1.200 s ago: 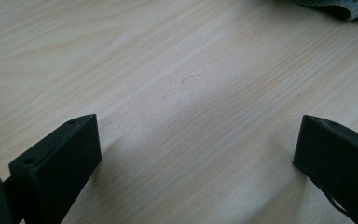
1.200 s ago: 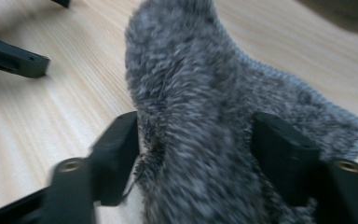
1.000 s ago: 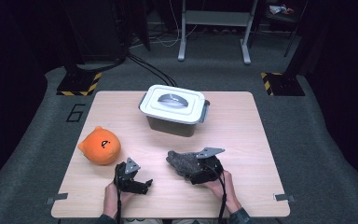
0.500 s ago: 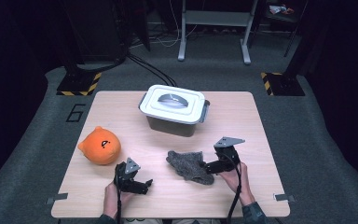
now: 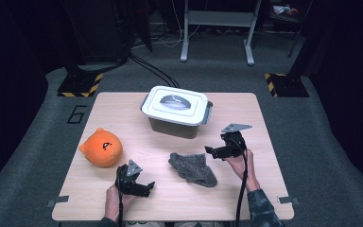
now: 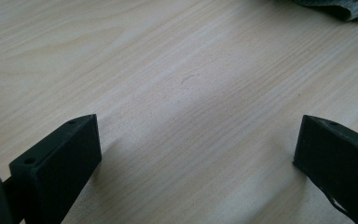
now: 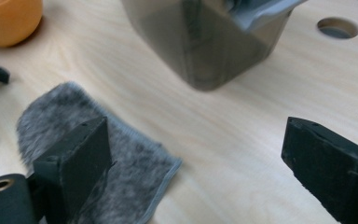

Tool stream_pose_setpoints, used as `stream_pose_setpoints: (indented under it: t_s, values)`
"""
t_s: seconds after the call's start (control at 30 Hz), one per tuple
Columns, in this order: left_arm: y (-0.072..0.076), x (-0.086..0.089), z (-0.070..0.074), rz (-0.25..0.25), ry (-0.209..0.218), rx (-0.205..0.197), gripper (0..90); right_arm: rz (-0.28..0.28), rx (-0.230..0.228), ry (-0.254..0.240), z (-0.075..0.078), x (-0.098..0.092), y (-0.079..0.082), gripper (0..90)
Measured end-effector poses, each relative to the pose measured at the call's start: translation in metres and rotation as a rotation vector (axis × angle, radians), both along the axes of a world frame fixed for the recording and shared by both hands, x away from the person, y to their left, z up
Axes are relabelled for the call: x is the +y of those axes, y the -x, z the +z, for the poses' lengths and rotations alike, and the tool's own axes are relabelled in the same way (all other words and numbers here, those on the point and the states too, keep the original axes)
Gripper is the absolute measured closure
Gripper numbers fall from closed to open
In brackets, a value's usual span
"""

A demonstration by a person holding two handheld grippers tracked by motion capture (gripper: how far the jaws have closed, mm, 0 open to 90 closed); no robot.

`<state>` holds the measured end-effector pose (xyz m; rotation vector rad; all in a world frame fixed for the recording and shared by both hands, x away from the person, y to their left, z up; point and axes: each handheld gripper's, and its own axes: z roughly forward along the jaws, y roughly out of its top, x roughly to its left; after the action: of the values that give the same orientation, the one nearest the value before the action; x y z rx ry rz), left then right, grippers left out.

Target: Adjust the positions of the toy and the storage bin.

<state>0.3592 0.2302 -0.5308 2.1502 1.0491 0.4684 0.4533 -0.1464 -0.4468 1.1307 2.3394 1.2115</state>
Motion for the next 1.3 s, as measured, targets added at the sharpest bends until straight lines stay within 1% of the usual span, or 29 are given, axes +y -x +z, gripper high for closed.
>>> stream_pose_setpoints:
  t_s: [0.03, 0.1, 0.13, 0.2, 0.27, 0.33, 0.47, 0.57, 0.6, 0.73, 0.87, 0.93, 1.0, 1.03, 1.1, 1.13, 1.17, 1.3]
  values:
    - [0.0, 0.0, 0.0, 0.0, 0.0, 0.0, 0.0, -0.006, -0.007, 0.0, 0.002, -0.001, -0.003, 9.9]
    - [0.0, 0.0, 0.0, -0.001, 0.002, -0.002, 0.0, -0.01, -0.003, -0.012, 0.005, -0.002, -0.01, 12.4]
    - [0.0, 0.0, 0.0, 0.0, 0.003, -0.001, 0.0, -0.011, -0.015, -0.009, 0.006, -0.003, -0.012, 13.5]
    - [0.0, 0.0, 0.0, 0.0, 0.0, -0.001, 0.0, -0.021, -0.009, -0.018, 0.009, -0.004, -0.019, 15.7]
    - [0.0, 0.0, 0.0, -0.001, -0.001, -0.001, 0.0, -0.023, -0.024, -0.025, 0.012, -0.005, -0.023, 19.8]
    - [0.0, 0.0, 0.0, 0.0, -0.001, -0.001, 0.1, -0.037, -0.013, -0.039, 0.015, -0.005, -0.028, 25.0]
    - [0.0, 0.0, 0.0, -0.001, -0.001, -0.001, 0.1, -0.053, -0.026, -0.044, 0.021, -0.005, -0.038, 35.0]
    - [0.0, 0.0, 0.0, 0.0, -0.002, -0.001, 0.1, -0.069, -0.038, -0.039, 0.025, -0.003, -0.046, 43.3]
    - [0.0, 0.0, 0.0, 0.0, -0.002, -0.001, 0.1, -0.074, -0.034, -0.039, 0.026, -0.002, -0.049, 45.7]
    - [0.0, 0.0, 0.0, -0.001, -0.003, -0.001, 0.1, -0.09, -0.041, -0.033, 0.031, 0.0, -0.059, 53.0]
    - [0.0, 0.0, 0.0, -0.002, -0.008, -0.004, 0.1, -0.107, -0.043, -0.028, 0.034, 0.003, -0.068, 56.6]
    - [0.0, 0.001, 0.001, -0.007, -0.01, 0.002, 0.1, -0.117, -0.039, -0.035, 0.035, 0.005, -0.074, 57.9]
    - [0.0, 0.001, 0.001, -0.007, -0.01, 0.0, 0.2, -0.129, -0.034, -0.031, 0.035, 0.007, -0.079, 59.1]
    - [0.0, 0.001, 0.001, -0.008, -0.01, 0.001, 0.2, -0.127, -0.036, -0.027, 0.034, 0.007, -0.082, 59.4]
    - [0.0, 0.001, 0.001, -0.008, -0.01, 0.001, 0.3, -0.137, -0.024, -0.029, 0.033, 0.009, -0.086, 60.2]
    - [0.0, 0.001, 0.001, -0.008, -0.01, 0.001, 0.2, -0.142, -0.017, -0.04, 0.033, 0.01, -0.087, 60.8]
    - [0.0, 0.001, 0.001, -0.007, -0.01, 0.001, 0.2, -0.138, -0.017, -0.033, 0.032, 0.01, -0.09, 61.3]
    - [0.0, 0.001, 0.001, -0.007, -0.01, 0.001, 0.3, -0.15, -0.003, -0.027, 0.028, 0.014, -0.095, 62.9]
